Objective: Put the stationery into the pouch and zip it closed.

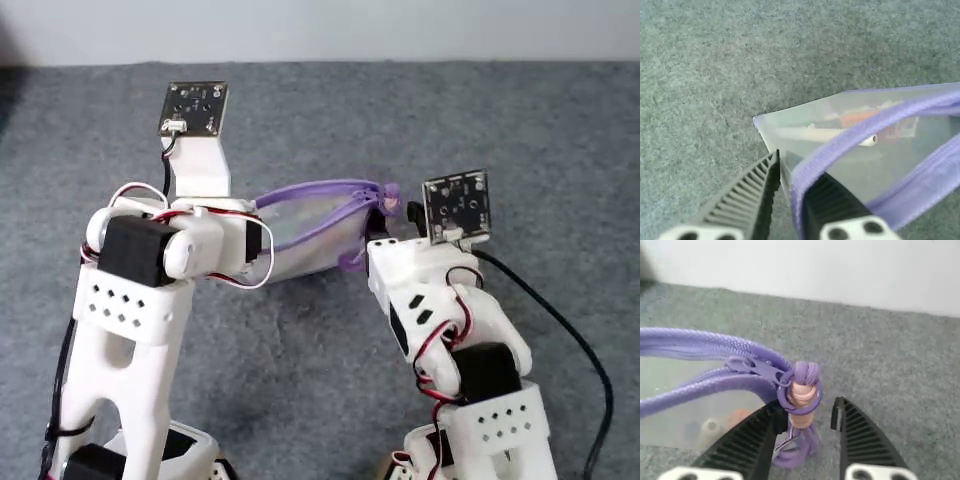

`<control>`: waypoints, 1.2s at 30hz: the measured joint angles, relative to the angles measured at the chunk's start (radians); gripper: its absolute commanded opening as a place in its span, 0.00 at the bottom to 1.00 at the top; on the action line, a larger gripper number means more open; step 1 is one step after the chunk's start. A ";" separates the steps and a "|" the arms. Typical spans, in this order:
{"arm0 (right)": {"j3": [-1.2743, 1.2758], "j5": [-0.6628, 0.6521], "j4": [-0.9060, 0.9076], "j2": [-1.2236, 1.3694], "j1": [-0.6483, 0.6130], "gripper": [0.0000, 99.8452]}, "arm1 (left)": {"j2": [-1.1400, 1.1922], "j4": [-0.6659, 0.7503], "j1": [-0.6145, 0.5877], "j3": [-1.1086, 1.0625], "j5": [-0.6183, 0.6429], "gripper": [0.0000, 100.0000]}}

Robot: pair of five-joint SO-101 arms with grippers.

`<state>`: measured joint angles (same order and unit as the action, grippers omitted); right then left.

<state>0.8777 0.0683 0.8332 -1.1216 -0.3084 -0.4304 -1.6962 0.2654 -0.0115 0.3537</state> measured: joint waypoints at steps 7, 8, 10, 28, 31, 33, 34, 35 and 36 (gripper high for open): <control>0.000 0.000 0.000 -0.011 0.000 0.14 | 0.000 0.002 0.000 0.000 0.000 0.01; 0.003 0.000 0.000 -0.006 0.000 0.14 | 0.000 0.002 0.000 0.000 0.000 0.01; 0.009 0.000 -0.015 0.021 0.000 0.14 | 0.000 0.002 0.000 0.000 0.000 0.01; 0.009 0.000 -0.192 0.269 0.000 0.14 | 0.000 0.003 -0.003 0.000 0.002 0.01; 0.009 0.000 -0.199 0.270 0.000 0.14 | 0.000 0.003 -0.003 0.000 0.002 0.01; 0.009 0.000 -0.199 0.270 0.000 0.14 | 0.000 0.003 -0.003 0.000 0.002 0.01; 0.009 -0.008 -0.201 0.270 0.000 0.14 | 0.000 0.003 -0.003 0.000 0.002 0.01; 0.009 -0.015 -0.201 0.270 0.000 0.14 | 0.000 0.003 -0.003 0.000 0.002 0.01; 0.009 -0.021 -0.201 0.270 0.000 0.14 | 0.000 0.003 -0.003 0.000 0.002 0.01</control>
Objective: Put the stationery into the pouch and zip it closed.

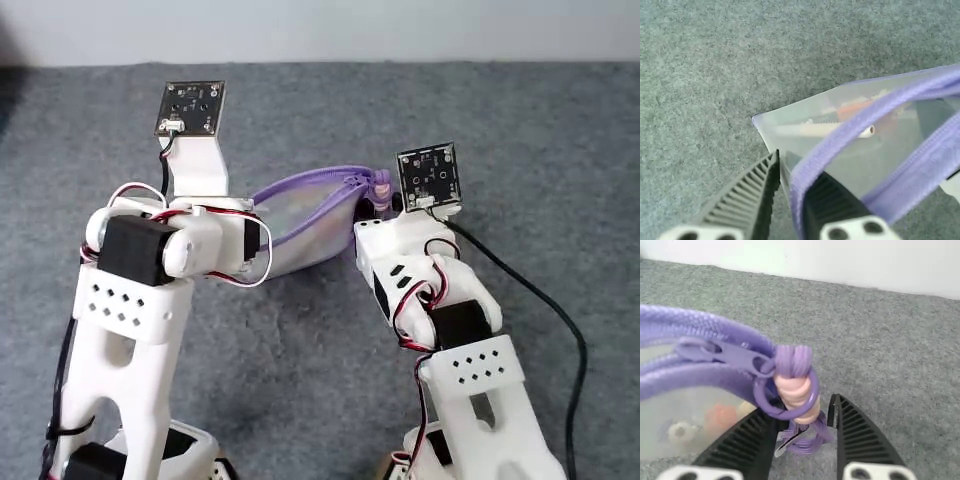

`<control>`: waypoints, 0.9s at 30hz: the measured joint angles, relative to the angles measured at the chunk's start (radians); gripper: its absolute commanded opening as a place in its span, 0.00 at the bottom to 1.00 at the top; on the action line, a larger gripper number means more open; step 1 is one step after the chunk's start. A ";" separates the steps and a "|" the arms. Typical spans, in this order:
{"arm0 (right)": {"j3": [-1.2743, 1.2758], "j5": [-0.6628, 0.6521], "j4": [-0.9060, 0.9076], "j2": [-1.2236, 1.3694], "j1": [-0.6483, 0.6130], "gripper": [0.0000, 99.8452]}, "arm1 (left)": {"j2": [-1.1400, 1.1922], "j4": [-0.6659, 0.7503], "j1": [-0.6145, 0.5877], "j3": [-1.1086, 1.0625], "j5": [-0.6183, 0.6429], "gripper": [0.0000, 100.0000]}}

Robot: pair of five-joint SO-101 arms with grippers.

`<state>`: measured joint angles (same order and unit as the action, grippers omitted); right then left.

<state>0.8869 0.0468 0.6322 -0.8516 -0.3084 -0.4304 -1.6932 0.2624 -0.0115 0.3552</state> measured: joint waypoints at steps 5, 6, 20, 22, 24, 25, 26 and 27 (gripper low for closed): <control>0.000 -0.029 0.000 0.000 0.000 0.14 | 0.000 0.000 0.000 0.000 0.000 0.01; 0.000 -0.035 0.000 0.000 0.000 0.14 | 0.000 0.000 0.000 0.000 0.000 0.01; 0.002 -0.094 0.008 -0.169 -0.029 0.01 | -0.005 0.000 0.000 0.000 0.000 0.01; 0.002 -0.107 0.008 -0.178 -0.029 0.01 | -0.006 0.000 0.000 0.000 0.000 0.01; 0.002 -0.114 0.008 -0.186 -0.029 0.01 | -0.008 0.000 0.000 0.000 0.000 0.01; 0.002 -0.117 0.008 -0.190 -0.029 0.01 | -0.008 0.000 0.000 0.000 0.000 0.01; 0.002 -0.124 0.008 -0.199 -0.029 0.01 | -0.009 0.000 0.000 0.000 0.000 0.01; 0.002 -0.133 0.008 -0.215 -0.029 0.01 | -0.009 0.000 0.000 0.000 0.000 0.01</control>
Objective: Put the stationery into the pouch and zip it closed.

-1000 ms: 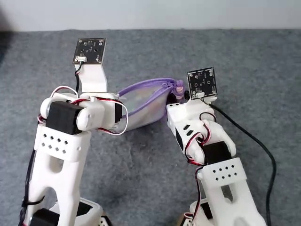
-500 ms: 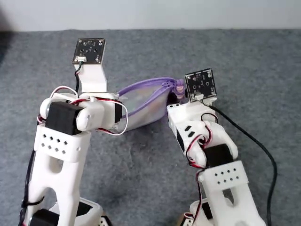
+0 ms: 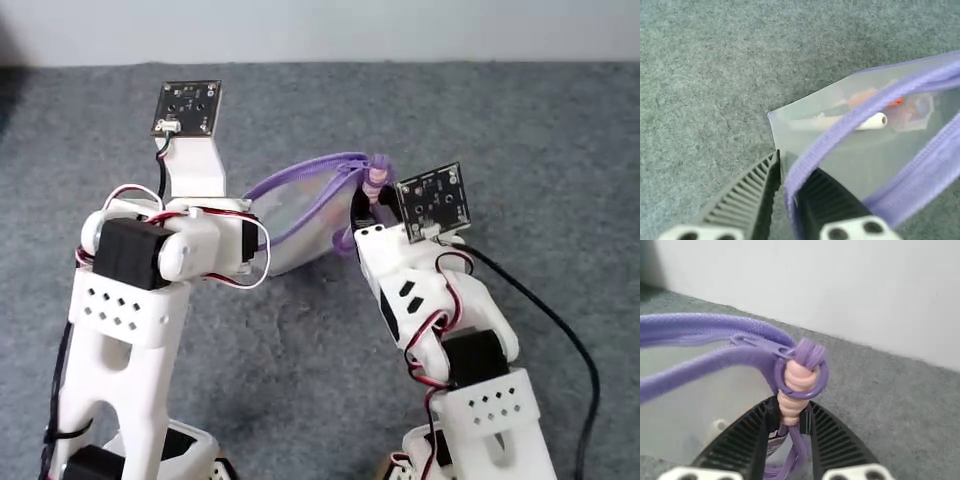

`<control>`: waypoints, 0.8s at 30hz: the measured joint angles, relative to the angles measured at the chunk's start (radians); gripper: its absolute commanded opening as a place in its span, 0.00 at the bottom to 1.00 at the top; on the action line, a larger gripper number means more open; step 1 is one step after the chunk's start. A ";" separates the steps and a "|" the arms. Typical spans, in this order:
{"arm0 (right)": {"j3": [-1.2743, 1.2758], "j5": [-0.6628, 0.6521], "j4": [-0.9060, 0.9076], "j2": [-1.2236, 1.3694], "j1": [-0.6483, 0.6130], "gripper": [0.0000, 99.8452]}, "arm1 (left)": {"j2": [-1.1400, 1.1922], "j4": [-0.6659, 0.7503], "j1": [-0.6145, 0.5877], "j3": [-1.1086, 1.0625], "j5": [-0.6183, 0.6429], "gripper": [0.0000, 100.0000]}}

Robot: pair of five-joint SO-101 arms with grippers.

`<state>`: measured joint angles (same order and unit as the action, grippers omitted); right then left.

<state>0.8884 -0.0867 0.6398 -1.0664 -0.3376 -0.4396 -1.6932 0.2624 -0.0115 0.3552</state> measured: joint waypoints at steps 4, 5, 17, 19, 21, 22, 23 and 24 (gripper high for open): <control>0.009 -0.026 0.000 -0.028 -0.006 0.01 | 0.000 0.000 0.000 0.000 0.000 0.01; 0.025 -0.034 0.000 -0.034 -0.003 0.01 | 0.000 0.000 0.000 0.000 0.000 0.02; 0.115 -0.068 -0.035 -0.043 0.091 0.01 | -0.106 -0.041 0.092 0.008 -0.064 0.30; 0.115 -0.068 -0.052 -0.041 0.092 0.01 | -0.160 -0.041 0.109 0.017 -0.068 0.31; 0.115 -0.068 -0.060 -0.031 0.089 0.01 | -0.213 -0.041 0.124 0.021 -0.068 0.31; 0.115 -0.068 -0.064 -0.021 0.094 0.01 | -0.238 -0.040 0.127 0.021 -0.068 0.31; 0.117 -0.068 -0.077 -0.015 0.098 0.01 | -0.261 -0.037 0.129 0.021 -0.068 0.31; 0.117 -0.068 -0.092 -0.008 0.100 0.01 | -0.279 -0.034 0.130 0.021 -0.068 0.31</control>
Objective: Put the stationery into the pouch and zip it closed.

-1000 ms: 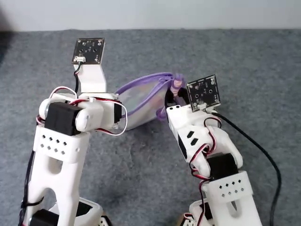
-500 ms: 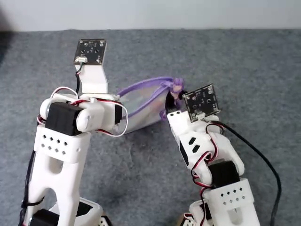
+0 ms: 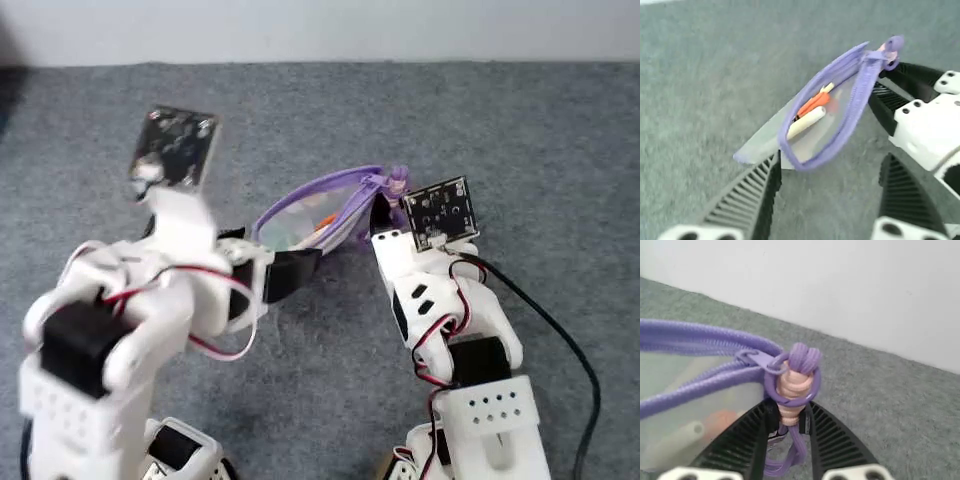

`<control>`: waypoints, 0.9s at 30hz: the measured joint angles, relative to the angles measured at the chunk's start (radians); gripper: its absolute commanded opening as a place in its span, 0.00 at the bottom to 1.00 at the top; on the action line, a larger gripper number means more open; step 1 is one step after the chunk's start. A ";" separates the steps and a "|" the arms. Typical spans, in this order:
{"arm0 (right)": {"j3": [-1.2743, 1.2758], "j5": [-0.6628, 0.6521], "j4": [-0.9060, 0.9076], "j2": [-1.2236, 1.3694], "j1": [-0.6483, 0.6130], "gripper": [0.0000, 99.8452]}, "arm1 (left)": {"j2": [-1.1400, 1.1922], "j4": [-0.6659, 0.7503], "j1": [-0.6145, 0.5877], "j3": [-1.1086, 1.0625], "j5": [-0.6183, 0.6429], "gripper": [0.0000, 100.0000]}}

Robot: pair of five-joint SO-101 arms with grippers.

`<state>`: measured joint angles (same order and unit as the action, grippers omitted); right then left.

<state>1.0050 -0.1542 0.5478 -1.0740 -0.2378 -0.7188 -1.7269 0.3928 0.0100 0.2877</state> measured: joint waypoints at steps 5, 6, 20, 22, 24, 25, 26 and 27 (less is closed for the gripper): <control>-0.002 -0.008 -0.074 0.040 -0.005 0.01 | -0.061 0.014 -0.080 0.000 -0.002 0.30; -0.003 -0.015 -0.078 0.049 -0.005 0.01 | -0.069 0.023 -0.118 0.000 -0.002 0.29; -0.170 -0.086 -0.081 0.137 -0.006 0.01 | -0.074 0.275 -0.466 -0.253 0.000 0.16; -0.189 -0.086 -0.081 0.155 -0.006 0.01 | -0.075 0.331 -0.462 -0.342 0.003 0.16; -0.206 -0.086 -0.081 0.169 -0.006 0.01 | -0.074 0.373 -0.422 -0.405 0.003 0.16; -0.216 -0.086 -0.081 0.176 -0.006 0.01 | -0.074 0.385 -0.391 -0.427 0.003 0.16; -0.230 -0.086 -0.081 0.189 -0.006 0.01 | -0.074 0.396 -0.358 -0.440 0.003 0.16; -0.249 -0.087 -0.081 0.203 -0.009 0.01 | -0.074 0.404 -0.319 -0.443 0.003 0.16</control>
<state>0.7564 -0.2417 0.4664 -0.8715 -0.2470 -0.7925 -1.3234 0.0736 -0.4335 0.2908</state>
